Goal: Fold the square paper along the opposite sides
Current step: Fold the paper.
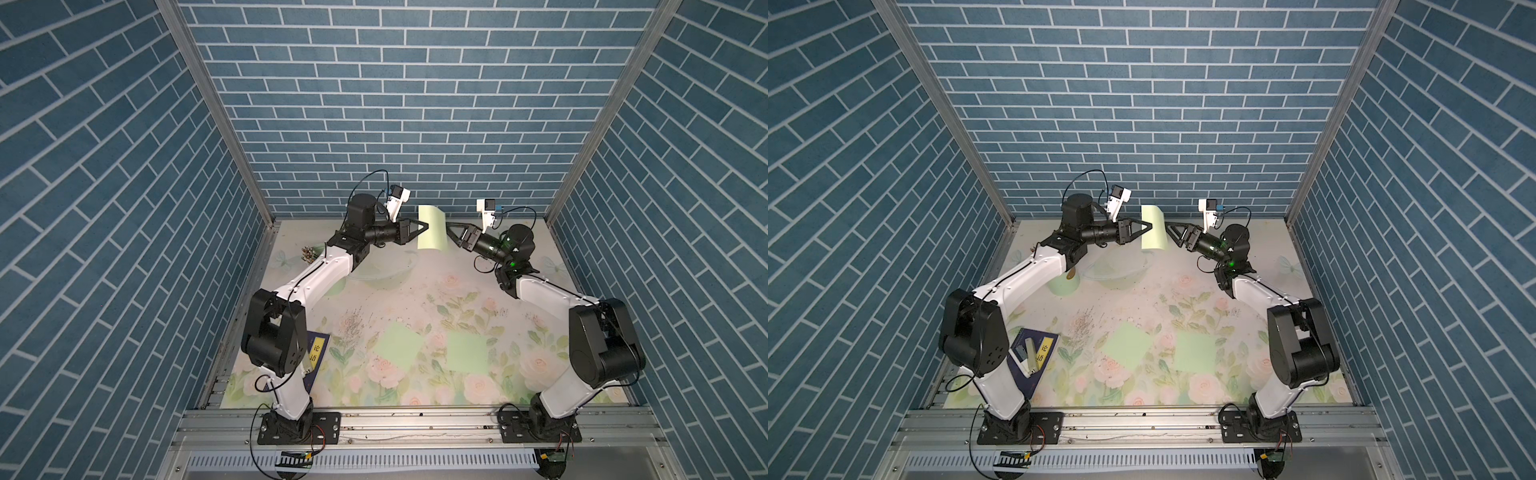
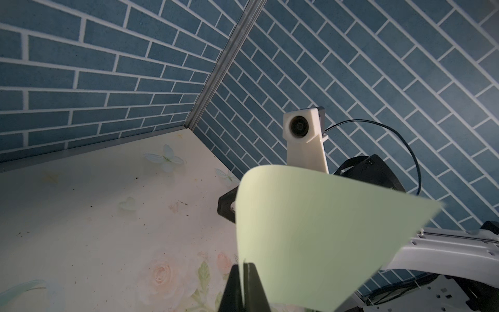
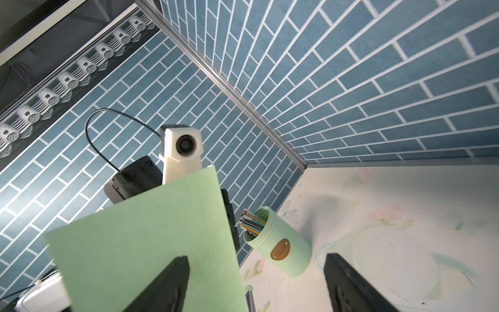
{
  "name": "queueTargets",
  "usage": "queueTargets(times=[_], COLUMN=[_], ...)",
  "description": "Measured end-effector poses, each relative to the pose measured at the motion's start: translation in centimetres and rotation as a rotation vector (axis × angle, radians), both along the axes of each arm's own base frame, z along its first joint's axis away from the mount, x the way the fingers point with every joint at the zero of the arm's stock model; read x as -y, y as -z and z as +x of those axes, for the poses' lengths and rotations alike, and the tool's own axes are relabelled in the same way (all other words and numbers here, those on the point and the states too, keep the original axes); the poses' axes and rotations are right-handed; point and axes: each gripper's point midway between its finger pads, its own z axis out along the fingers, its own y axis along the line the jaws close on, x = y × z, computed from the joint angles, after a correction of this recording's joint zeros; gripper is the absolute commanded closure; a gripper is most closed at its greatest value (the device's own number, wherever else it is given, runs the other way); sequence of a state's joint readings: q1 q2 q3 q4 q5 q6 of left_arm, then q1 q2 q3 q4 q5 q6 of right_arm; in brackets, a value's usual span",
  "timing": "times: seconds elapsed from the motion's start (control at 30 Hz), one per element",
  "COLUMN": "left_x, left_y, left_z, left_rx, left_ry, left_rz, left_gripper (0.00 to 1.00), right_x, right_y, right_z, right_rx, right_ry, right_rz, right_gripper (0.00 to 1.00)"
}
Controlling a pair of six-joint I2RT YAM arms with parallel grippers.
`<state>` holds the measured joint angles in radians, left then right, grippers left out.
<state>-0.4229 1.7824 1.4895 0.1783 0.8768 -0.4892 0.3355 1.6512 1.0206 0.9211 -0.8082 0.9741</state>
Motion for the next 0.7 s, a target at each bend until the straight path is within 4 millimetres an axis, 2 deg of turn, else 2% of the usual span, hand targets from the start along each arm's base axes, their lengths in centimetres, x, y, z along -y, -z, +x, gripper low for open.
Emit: queueTargets(times=[0.2,0.7], left_x=[0.0,-0.1], left_y=[0.4,0.7], left_z=[-0.2,-0.5], left_rx=[-0.009,-0.023], left_ry=[0.007,0.024], left_rz=[-0.005,-0.007], left_gripper=[1.00,1.00], right_x=[-1.2,-1.9], right_y=[-0.7,-1.4], right_z=[-0.5,-1.1], right_rx=[0.017,0.066], right_ry=[-0.037,-0.073], right_rz=[0.016,0.031], right_gripper=[0.16,0.12])
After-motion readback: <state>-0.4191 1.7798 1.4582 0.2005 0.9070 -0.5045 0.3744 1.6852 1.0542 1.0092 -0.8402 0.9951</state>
